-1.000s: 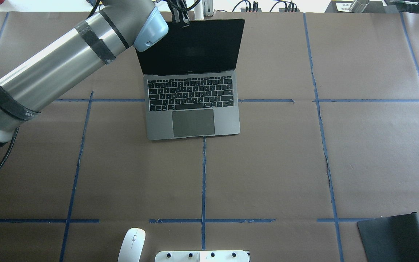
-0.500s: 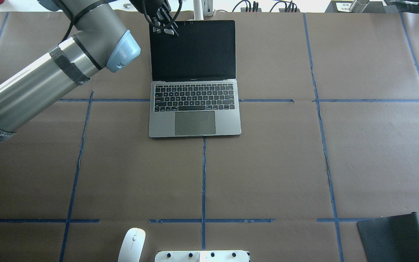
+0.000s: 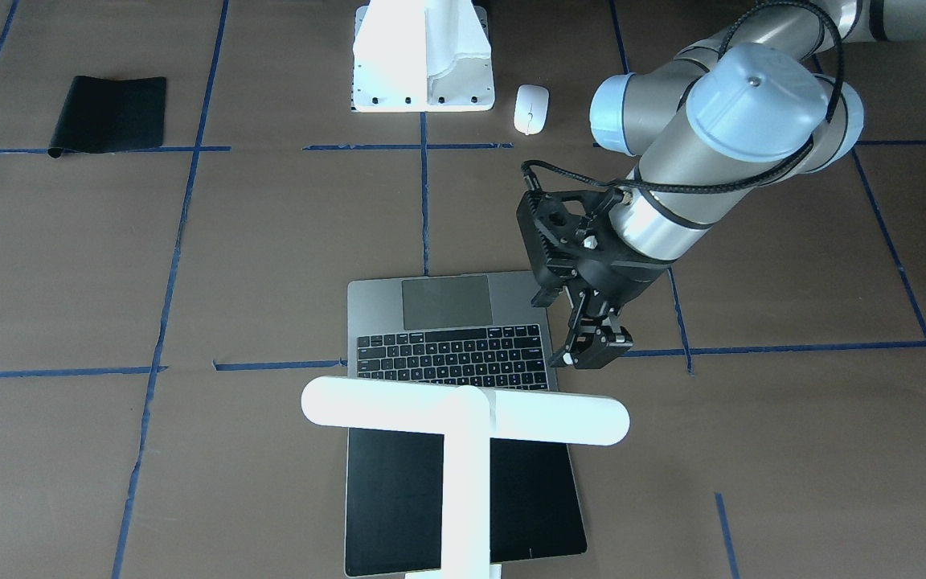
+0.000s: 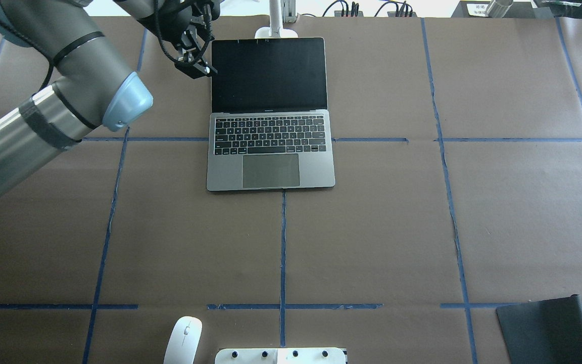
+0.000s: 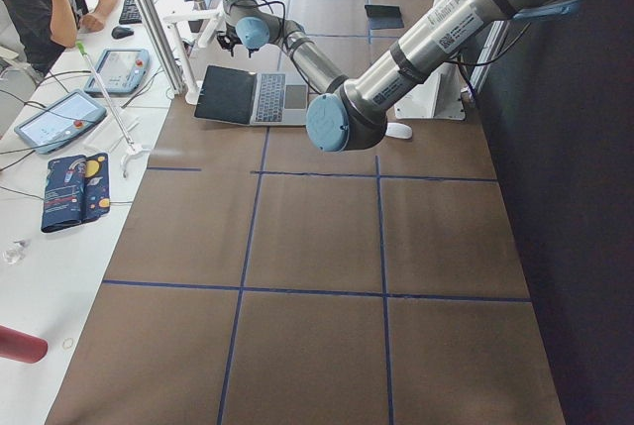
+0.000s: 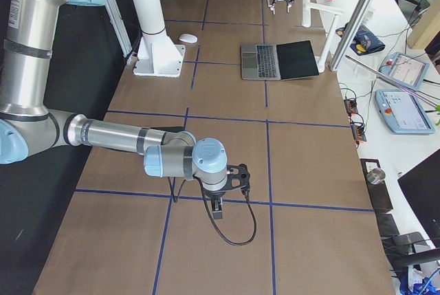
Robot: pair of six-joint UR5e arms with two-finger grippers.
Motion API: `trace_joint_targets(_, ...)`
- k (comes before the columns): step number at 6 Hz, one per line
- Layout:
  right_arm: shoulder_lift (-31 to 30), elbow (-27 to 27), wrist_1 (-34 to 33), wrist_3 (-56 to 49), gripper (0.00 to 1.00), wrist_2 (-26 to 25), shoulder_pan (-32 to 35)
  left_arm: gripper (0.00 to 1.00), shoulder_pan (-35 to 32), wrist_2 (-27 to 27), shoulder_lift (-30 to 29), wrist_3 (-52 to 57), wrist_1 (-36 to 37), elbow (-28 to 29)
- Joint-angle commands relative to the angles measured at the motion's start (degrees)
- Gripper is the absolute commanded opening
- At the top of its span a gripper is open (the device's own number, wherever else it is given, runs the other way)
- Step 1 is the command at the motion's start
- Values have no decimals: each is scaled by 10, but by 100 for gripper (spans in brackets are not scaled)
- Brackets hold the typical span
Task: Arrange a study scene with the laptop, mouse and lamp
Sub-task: 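Lower the open laptop in front of the lamp and release it, then withdraw the left arm away from the laptop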
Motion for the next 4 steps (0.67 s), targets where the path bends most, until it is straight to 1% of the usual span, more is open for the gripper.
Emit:
trace_joint_targets(1,0,1,0,0,100,1,0,77,0,-2,81,7,96,-131)
trace_joint_targets(2,0,1,0,-1,100,1,0,76,-3,-4,132,7,106,-183)
trace_joint_targets(3,1,2,0,1,100,1,0,78,-15,-4,165,8,114,-212)
trace_joint_targets(4,1,3,13,2,100,3,0,90,-27,-4,206,22,160,-254)
